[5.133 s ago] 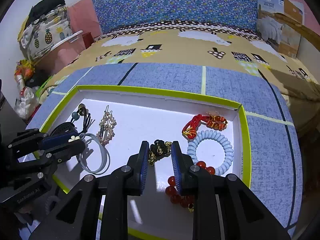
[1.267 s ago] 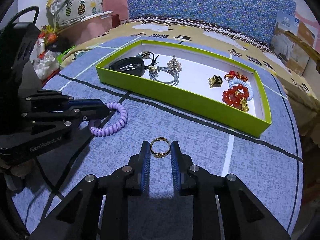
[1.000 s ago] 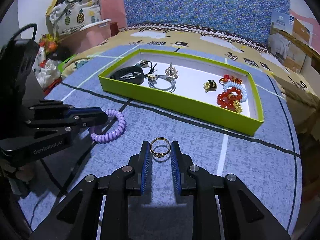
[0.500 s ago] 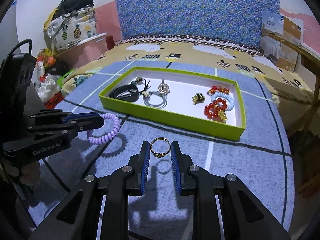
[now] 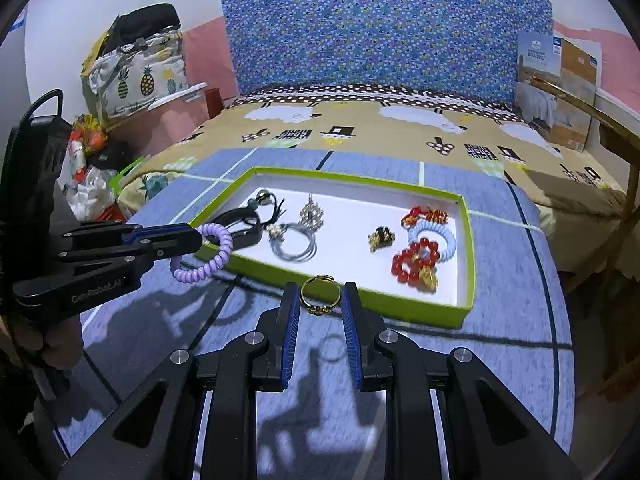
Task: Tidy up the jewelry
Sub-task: 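Carry coil tie and ring into the green box and open both tools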
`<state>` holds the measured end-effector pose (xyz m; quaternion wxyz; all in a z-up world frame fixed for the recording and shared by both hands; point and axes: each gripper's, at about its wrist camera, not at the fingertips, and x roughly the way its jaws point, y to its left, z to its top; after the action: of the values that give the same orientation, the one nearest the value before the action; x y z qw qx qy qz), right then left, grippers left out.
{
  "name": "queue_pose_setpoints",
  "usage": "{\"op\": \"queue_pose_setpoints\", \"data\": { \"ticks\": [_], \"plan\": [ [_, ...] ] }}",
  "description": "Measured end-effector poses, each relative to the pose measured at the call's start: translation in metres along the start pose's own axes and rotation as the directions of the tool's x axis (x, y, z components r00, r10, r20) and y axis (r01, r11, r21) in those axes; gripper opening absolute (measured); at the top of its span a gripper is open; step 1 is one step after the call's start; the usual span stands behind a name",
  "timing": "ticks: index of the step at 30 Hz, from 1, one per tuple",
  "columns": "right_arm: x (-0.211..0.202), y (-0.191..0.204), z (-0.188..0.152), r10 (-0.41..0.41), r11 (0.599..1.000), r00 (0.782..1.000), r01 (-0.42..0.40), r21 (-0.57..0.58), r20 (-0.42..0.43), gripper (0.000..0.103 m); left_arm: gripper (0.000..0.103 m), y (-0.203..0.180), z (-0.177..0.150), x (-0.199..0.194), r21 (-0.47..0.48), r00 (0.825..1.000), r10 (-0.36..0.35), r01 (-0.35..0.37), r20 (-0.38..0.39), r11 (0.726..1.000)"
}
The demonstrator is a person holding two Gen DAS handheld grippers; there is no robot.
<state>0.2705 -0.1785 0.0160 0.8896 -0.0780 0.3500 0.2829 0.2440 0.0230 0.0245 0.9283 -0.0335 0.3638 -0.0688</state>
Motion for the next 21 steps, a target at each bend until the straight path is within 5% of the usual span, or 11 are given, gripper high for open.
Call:
{"op": "queue_pose_setpoints", "data": {
  "ticks": [21],
  "plan": [
    [0.074,-0.026,0.031,0.007,1.000,0.995,-0.004,0.028,-0.104,0.022,0.010,0.009,0.058,0.058,0.039,1.000,0.027,-0.026,-0.009,0.999]
  ]
}}
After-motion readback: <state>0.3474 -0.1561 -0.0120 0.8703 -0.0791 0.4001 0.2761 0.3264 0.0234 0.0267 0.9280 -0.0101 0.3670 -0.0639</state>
